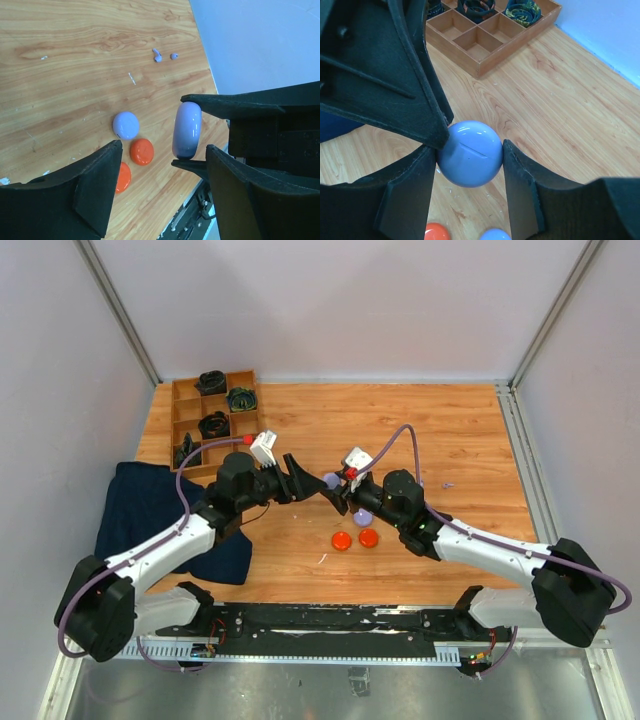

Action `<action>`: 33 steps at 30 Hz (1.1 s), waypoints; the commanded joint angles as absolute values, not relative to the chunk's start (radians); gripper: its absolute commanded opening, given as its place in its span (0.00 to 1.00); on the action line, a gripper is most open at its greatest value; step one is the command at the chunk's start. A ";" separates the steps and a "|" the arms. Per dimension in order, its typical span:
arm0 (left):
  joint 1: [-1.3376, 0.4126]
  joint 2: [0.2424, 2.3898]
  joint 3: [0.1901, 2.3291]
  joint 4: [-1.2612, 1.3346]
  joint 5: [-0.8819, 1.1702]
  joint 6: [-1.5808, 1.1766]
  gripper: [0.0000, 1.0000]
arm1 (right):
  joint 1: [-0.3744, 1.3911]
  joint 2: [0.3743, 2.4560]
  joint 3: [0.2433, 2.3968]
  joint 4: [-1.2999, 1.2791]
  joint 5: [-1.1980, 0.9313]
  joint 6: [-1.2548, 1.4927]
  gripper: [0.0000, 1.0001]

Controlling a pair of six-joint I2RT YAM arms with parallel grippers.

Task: Insert the wireless bluetooth earbuds into the charging case
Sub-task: Pick up the charging case at the center of the board.

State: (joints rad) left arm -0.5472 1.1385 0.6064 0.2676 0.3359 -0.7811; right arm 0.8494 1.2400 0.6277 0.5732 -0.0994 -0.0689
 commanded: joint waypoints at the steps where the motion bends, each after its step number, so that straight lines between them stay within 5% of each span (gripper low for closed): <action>1: -0.555 1.156 0.642 0.308 0.376 -0.762 0.71 | 0.869 1.240 0.622 0.636 -0.123 -0.094 0.45; 12: -0.580 1.203 0.640 0.370 0.432 -0.778 0.61 | 0.877 1.258 0.636 0.658 -0.141 -0.094 0.46; 22: -0.585 1.220 0.626 0.414 0.468 -0.783 0.41 | 0.878 1.261 0.646 0.668 -0.138 -0.098 0.47; 28: -0.585 1.195 0.623 0.416 0.480 -0.710 0.24 | 0.875 1.226 0.662 0.597 -0.177 -0.111 0.55; 33: -0.584 1.177 0.633 0.392 0.482 -0.625 0.22 | 0.856 1.166 0.674 0.501 -0.222 -0.127 0.64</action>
State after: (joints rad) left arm -0.5747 1.2079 0.6132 0.3809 0.4442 -0.7151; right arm 0.8597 1.2304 0.6292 0.5488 -0.1631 -0.0994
